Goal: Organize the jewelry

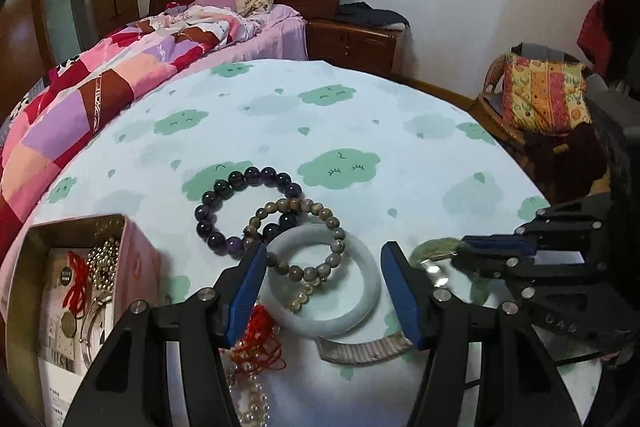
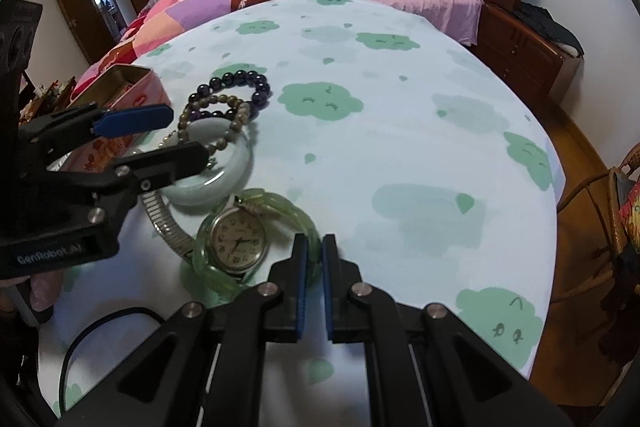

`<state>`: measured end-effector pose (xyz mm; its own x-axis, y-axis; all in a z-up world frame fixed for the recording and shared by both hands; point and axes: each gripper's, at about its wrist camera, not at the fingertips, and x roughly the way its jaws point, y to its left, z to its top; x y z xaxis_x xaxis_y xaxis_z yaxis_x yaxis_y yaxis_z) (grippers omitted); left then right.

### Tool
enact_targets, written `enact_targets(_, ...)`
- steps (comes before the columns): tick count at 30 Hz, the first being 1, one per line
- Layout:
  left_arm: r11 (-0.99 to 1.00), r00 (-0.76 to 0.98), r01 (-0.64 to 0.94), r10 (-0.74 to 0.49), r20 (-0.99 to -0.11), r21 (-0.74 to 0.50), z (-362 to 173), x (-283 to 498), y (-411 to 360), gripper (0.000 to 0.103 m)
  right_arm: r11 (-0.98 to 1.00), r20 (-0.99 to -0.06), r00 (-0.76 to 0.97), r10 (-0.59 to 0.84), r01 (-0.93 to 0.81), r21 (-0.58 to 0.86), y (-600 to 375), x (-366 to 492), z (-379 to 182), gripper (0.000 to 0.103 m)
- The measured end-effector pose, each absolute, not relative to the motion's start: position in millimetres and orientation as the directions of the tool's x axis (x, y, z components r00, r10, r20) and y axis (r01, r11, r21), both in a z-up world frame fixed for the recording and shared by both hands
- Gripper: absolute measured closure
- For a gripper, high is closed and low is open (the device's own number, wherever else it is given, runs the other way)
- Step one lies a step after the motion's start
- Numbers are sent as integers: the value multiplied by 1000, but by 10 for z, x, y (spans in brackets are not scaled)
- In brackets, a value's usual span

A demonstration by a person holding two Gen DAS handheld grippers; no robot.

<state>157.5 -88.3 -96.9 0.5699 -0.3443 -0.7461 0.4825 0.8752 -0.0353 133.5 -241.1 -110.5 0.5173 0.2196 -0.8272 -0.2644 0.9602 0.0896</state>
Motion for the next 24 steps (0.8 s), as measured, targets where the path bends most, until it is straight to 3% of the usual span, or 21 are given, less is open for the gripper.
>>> enact_targets(3,879,572,476,-334,-749,-29,-992,1649,-943,43,965,-827,523,207,-247,85,-2479,1348,-1103,95)
enact_targets(6,871,546,488,-354,-759,-56,-997,1667,-1025,60,968,-827,524,204,-234,91,-2548,1363,-1101,95)
enact_targets(15,893,518,449,-283,-807,-25,-1194,1672,-1153,62,969,-825,529,199,-232,85,-2570,1377,-1113,95)
enact_targets(16,892,521,451,-279,-807,-18,-1189,1659,-1162,78,969,-824,531,198,-230,84,-2568,1374,-1111,95)
enact_targets(17,886,515,463,-286,-808,-19,-1182,1641,-1179,87,969,-822,533,200,-230,86,-2559,1371,-1110,95)
enact_targets(24,903,532,421,-326,-782,-89,-1028,1552,-997,87,953,-790,546,278,-257,158,-2498,1311,-1014,95)
